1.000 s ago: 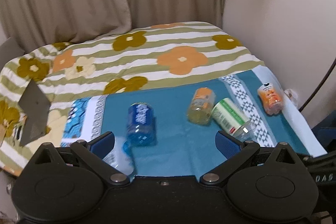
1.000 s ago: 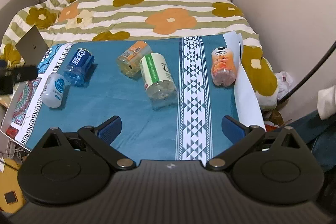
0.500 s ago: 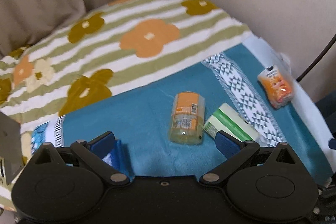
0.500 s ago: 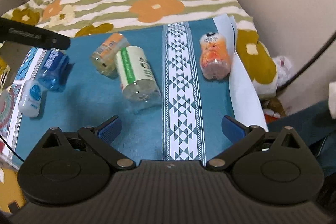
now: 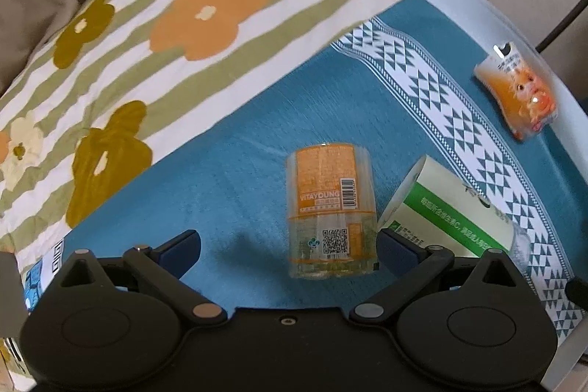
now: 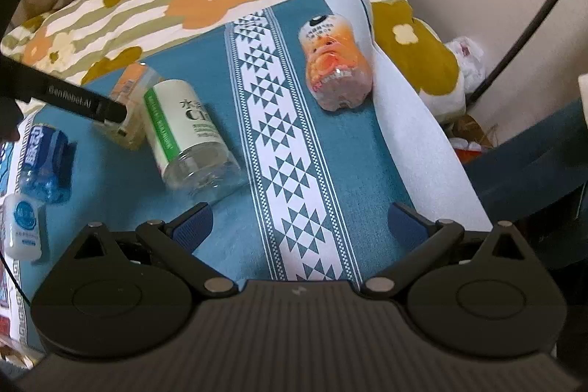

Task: Flip cup upright
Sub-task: 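Move the left gripper to the lying orange-labelled clear cup, then close the left gripper around the orange-labelled cup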

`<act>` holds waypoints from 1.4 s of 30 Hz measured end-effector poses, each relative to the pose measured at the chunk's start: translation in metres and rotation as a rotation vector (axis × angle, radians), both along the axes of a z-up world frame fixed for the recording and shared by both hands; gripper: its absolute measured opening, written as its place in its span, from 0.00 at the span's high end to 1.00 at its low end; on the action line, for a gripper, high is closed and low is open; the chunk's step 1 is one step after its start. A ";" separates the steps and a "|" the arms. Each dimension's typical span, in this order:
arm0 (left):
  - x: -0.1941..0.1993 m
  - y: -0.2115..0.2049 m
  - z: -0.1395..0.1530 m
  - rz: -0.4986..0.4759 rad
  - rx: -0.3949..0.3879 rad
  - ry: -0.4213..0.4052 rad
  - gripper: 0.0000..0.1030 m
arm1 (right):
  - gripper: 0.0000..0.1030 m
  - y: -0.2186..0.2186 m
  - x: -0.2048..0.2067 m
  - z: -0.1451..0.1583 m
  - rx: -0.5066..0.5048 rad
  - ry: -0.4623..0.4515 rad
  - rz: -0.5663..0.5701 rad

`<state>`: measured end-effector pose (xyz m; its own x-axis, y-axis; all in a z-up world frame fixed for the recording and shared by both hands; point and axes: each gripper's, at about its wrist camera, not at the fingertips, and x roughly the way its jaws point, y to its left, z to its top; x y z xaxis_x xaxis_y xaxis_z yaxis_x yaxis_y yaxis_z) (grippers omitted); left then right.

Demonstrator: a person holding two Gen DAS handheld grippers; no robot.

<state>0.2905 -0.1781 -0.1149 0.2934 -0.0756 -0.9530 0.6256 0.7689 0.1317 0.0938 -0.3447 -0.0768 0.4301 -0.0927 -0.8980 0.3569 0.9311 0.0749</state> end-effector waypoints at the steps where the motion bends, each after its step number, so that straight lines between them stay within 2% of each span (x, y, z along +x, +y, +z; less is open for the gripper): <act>1: 0.002 0.000 -0.003 -0.005 0.000 0.007 0.00 | 0.00 0.000 0.002 -0.001 0.002 0.002 -0.008; 8: 0.009 -0.007 -0.015 -0.030 -0.007 0.046 0.02 | 0.00 0.001 0.008 -0.006 0.011 0.017 -0.040; 11: 0.010 -0.009 -0.019 -0.033 -0.012 0.058 0.05 | 0.00 0.001 0.009 -0.008 0.011 0.021 -0.047; 17: 0.014 -0.009 -0.028 -0.028 -0.036 0.099 0.22 | 0.00 0.002 0.009 -0.010 0.010 0.033 -0.058; 19: 0.015 -0.009 -0.029 -0.020 -0.051 0.113 0.36 | 0.00 0.003 0.008 -0.011 0.009 0.036 -0.063; 20: 0.015 -0.008 -0.029 -0.016 -0.059 0.118 0.38 | 0.00 0.003 0.007 -0.011 0.008 0.038 -0.065; 30: 0.010 0.003 -0.016 0.019 -0.105 0.091 0.38 | 0.00 0.005 0.004 -0.009 0.004 0.031 -0.067; 42: -0.032 0.027 0.031 0.121 -0.174 0.022 0.38 | 0.00 0.011 -0.007 0.019 -0.016 -0.037 0.014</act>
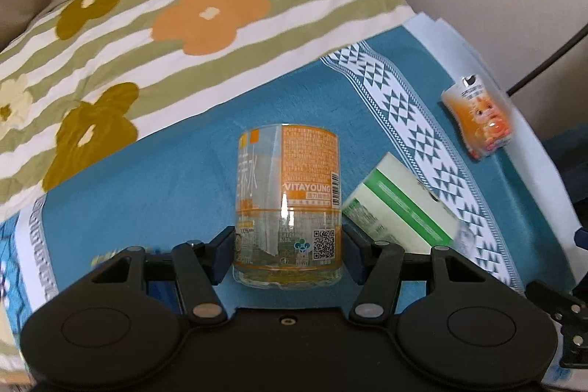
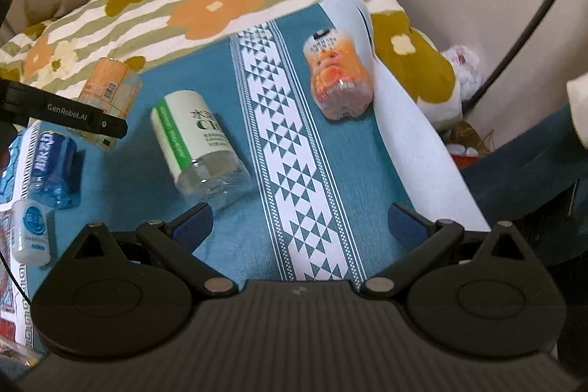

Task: Flip cup upright
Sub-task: 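Close the left gripper around the orange-labelled cup, then lift the cup with the left gripper, rotate it upright, set it down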

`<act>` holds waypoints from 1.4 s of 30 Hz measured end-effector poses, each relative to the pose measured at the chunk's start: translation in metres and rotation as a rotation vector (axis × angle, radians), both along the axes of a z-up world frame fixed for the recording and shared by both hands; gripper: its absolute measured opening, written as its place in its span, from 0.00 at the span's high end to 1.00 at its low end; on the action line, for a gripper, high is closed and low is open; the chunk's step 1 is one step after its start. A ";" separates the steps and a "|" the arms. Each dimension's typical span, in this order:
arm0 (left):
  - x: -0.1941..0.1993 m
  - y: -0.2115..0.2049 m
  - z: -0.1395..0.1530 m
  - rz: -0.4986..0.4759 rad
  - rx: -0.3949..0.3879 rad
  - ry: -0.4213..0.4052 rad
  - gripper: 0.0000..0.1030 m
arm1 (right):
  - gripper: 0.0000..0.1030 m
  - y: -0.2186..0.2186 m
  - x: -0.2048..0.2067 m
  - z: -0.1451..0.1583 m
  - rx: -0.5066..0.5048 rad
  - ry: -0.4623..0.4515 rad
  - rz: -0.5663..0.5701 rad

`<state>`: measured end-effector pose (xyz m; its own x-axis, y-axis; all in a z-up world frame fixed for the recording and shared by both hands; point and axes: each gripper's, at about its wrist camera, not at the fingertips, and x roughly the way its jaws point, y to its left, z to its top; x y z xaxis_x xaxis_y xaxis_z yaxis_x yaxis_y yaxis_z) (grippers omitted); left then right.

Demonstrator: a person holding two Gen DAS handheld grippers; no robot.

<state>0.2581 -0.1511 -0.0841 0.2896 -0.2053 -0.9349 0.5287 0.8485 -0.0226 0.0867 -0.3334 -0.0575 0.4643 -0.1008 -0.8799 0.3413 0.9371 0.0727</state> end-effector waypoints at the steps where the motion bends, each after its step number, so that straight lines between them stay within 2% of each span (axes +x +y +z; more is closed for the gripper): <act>1: -0.007 0.004 0.005 0.018 -0.005 -0.010 0.38 | 0.00 0.001 -0.001 0.003 -0.004 -0.006 0.012; 9: -0.065 0.036 0.038 0.196 -0.063 -0.064 0.38 | 0.00 0.005 -0.012 0.027 -0.005 -0.076 0.138; 13: -0.095 0.050 0.045 0.293 -0.086 -0.078 0.38 | 0.00 0.011 -0.015 0.034 -0.008 -0.100 0.224; 18: -0.126 0.063 0.039 0.395 -0.100 -0.064 0.38 | 0.00 0.021 -0.020 0.031 -0.004 -0.109 0.329; 23: -0.146 0.069 0.015 0.457 -0.098 -0.018 0.38 | 0.00 0.027 -0.024 0.019 0.007 -0.098 0.396; 27: -0.154 0.067 -0.008 0.475 -0.094 0.025 0.38 | 0.00 0.030 -0.026 0.004 0.022 -0.070 0.422; 31: -0.154 0.061 -0.030 0.451 -0.069 0.048 0.38 | 0.00 0.033 -0.027 -0.013 0.030 -0.038 0.437; 36: -0.147 0.044 -0.048 0.379 -0.010 0.017 0.38 | 0.00 0.034 -0.024 -0.033 0.035 -0.008 0.431; 42: -0.144 0.040 -0.055 0.373 0.001 0.006 0.38 | 0.00 0.031 -0.024 -0.043 0.046 0.002 0.402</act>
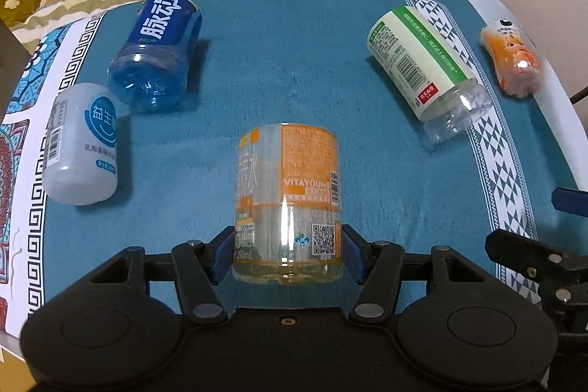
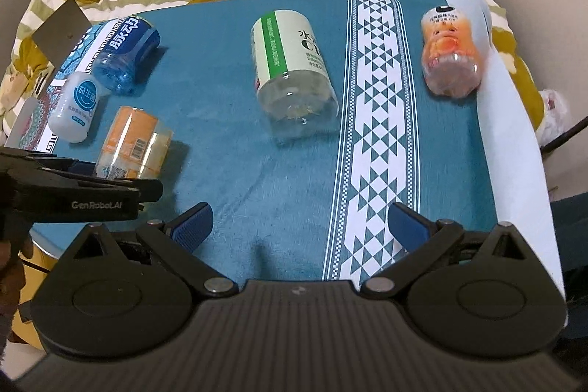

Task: Flip cup upright
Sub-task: 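Lift the cup with the left gripper, rotate it upright, set it down, then open the left gripper and withdraw while the right gripper approaches the cup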

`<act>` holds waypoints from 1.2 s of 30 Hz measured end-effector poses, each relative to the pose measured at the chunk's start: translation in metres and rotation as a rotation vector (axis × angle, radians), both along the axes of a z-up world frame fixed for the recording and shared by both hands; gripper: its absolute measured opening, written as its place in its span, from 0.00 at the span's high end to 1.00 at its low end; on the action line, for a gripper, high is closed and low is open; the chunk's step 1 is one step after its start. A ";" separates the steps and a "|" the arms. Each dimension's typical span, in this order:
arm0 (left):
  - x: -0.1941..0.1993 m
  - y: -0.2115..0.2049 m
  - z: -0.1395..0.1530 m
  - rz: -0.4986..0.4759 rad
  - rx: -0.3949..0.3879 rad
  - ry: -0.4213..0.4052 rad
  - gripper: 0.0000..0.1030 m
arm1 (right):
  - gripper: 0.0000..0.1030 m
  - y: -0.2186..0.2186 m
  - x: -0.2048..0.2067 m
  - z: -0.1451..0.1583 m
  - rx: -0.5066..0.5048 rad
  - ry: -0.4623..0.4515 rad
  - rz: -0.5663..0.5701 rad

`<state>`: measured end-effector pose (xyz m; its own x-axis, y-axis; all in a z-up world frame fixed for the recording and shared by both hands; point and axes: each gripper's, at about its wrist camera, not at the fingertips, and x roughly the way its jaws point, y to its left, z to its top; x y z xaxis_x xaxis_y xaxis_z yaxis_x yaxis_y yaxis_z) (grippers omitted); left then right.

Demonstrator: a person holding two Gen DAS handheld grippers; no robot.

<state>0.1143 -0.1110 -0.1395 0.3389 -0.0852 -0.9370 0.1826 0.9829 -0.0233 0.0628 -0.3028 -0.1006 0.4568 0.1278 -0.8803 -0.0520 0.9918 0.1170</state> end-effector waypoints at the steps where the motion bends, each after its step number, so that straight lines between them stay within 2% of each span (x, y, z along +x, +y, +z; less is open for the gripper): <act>1: 0.000 0.000 0.000 0.000 -0.001 0.000 0.38 | 0.00 0.000 0.000 0.000 -0.001 0.000 -0.001; 3: 0.003 -0.002 -0.001 -0.006 -0.001 0.001 0.38 | 0.00 0.000 0.000 0.000 -0.001 0.001 -0.003; 5: 0.004 -0.004 -0.001 -0.016 0.007 0.006 0.33 | 0.00 -0.002 0.000 0.000 0.002 0.003 -0.008; 7: 0.003 -0.005 -0.001 -0.016 0.016 0.004 0.12 | 0.00 -0.003 0.000 0.000 0.004 0.003 -0.015; 8: 0.001 -0.005 0.000 -0.018 0.016 -0.006 0.11 | 0.00 -0.004 0.000 0.000 0.005 0.002 -0.019; 17: -0.007 -0.003 0.008 -0.039 0.024 -0.013 0.10 | 0.00 -0.006 0.001 0.004 0.005 -0.005 -0.044; 23: -0.021 0.002 0.024 -0.057 0.010 -0.023 0.07 | 0.00 -0.005 0.003 0.016 0.000 -0.022 -0.058; 29: -0.037 0.027 0.047 -0.036 0.006 -0.054 0.03 | 0.00 0.003 0.014 0.040 0.009 -0.032 -0.045; 32: -0.043 0.046 0.055 -0.016 0.007 -0.076 0.00 | 0.00 0.013 0.024 0.049 0.046 -0.006 -0.021; 36: -0.048 0.078 0.061 0.013 -0.035 -0.079 0.00 | 0.00 0.035 0.046 0.055 0.107 0.054 0.021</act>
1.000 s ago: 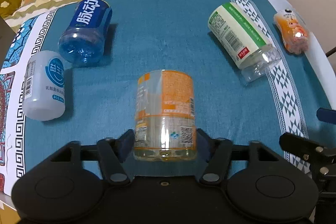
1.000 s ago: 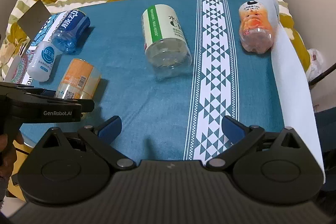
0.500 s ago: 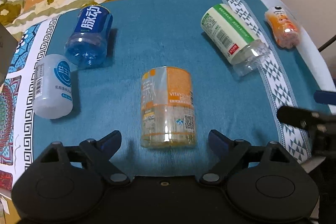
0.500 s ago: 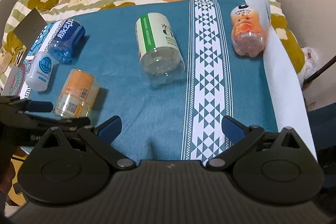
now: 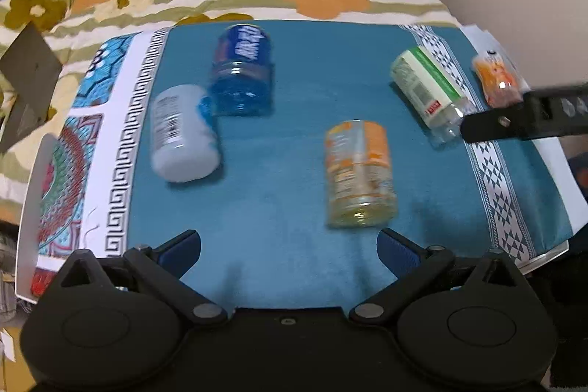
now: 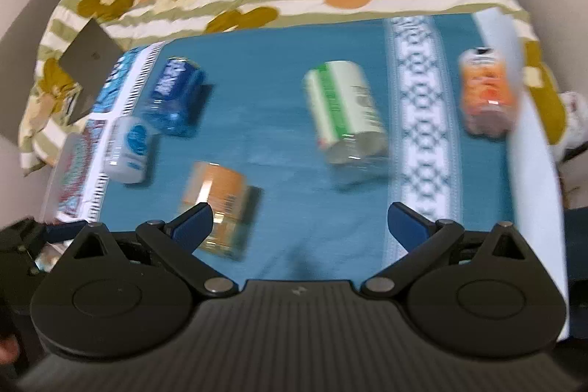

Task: Flip cup upright
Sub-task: 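Open the left gripper and withdraw while the right gripper approaches the cup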

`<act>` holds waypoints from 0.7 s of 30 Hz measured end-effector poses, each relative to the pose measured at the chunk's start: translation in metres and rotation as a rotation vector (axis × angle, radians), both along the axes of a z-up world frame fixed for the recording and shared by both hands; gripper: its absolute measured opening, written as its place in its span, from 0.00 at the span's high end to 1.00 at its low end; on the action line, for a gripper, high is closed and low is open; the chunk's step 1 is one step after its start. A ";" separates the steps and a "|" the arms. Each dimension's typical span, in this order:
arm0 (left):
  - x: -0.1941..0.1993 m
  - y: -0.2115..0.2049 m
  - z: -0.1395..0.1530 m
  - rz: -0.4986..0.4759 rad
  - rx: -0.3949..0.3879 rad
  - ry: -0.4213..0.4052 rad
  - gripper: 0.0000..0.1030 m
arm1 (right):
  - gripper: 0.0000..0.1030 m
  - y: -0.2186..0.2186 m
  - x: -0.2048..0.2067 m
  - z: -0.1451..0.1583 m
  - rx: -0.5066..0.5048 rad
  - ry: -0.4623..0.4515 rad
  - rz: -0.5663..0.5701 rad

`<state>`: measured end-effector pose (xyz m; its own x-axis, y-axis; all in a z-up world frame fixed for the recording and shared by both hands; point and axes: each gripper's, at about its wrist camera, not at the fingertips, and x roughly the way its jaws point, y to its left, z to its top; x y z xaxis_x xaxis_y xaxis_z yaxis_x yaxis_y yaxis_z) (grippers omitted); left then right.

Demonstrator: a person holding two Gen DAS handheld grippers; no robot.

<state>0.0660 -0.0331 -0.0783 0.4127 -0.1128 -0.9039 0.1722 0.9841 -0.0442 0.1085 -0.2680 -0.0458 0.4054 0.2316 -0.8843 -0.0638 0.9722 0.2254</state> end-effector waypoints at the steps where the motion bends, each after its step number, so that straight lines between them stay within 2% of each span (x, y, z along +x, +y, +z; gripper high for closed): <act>1: -0.001 0.008 0.000 0.005 -0.006 -0.003 0.00 | 0.00 0.006 0.006 -0.001 0.006 0.014 0.007; 9: -0.001 0.066 -0.012 0.030 -0.002 0.002 0.00 | 0.00 0.048 0.055 -0.034 0.102 0.196 -0.041; 17: 0.009 0.106 -0.029 0.052 -0.048 0.046 0.00 | 0.00 0.060 0.078 -0.067 0.161 0.306 -0.139; 21: 0.014 0.113 -0.030 0.040 -0.057 0.053 0.00 | 0.09 0.058 0.082 -0.076 0.184 0.338 -0.180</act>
<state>0.0799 0.0798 -0.1086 0.3695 -0.1490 -0.9172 0.1290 0.9857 -0.1082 0.1902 -0.2100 -0.1221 0.1485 0.3497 -0.9250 0.2104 0.9028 0.3751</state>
